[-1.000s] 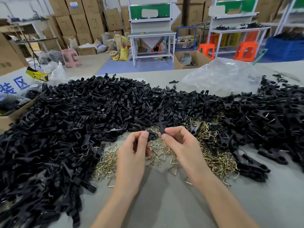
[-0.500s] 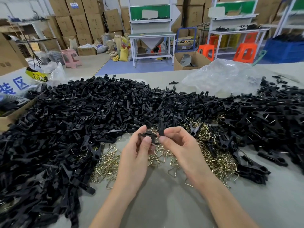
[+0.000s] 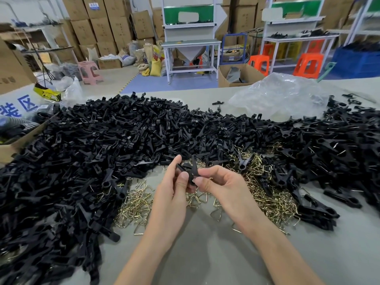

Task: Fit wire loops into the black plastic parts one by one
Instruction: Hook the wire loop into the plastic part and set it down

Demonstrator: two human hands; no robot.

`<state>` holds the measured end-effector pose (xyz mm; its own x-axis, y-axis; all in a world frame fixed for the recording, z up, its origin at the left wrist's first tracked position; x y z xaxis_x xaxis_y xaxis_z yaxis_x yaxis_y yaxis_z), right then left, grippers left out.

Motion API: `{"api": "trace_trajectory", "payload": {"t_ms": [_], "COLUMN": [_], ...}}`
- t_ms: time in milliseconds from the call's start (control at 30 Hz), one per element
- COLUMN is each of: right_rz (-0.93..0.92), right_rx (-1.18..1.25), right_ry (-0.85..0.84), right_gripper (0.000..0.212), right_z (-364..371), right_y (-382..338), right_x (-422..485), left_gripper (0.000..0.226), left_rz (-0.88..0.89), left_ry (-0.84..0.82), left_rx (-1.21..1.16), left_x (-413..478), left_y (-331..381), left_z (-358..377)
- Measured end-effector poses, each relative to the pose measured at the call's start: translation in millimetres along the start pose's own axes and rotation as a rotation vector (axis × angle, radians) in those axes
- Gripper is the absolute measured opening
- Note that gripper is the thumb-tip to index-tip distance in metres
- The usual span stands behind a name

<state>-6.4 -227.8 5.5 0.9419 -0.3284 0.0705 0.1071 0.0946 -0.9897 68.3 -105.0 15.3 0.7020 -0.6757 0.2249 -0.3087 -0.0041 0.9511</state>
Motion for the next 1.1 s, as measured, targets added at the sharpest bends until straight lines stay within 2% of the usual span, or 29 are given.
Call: {"api": "trace_trajectory", "payload": {"t_ms": [233, 633, 1100], "right_rz": [0.004, -0.009, -0.01], "right_rx": [0.043, -0.032, 0.104], "right_ry": [0.01, -0.011, -0.019], "right_gripper": [0.014, 0.012, 0.009], "right_z": [-1, 2, 10], "right_y": [4, 3, 4], "right_x": [2, 0, -1], "left_gripper": [0.036, 0.034, 0.033], "left_rz": [0.023, -0.004, 0.023], "left_ry": [0.02, 0.06, 0.086], "left_rx": [0.005, -0.053, -0.061], "left_x": [0, 1, 0], "left_y": [2, -2, 3], "left_z": [-1, -6, -6]}}
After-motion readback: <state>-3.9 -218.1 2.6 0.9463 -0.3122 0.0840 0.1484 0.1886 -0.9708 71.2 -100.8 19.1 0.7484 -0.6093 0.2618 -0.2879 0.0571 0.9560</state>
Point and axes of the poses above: each hand's wrist, its own x-axis towards the middle knuckle, its own z-axis out of the palm, y = z × x, the point moved 8 cm from there along x, towards the middle knuckle, and after that the axes turned 11 degrees about -y, right-handed, at the moved point
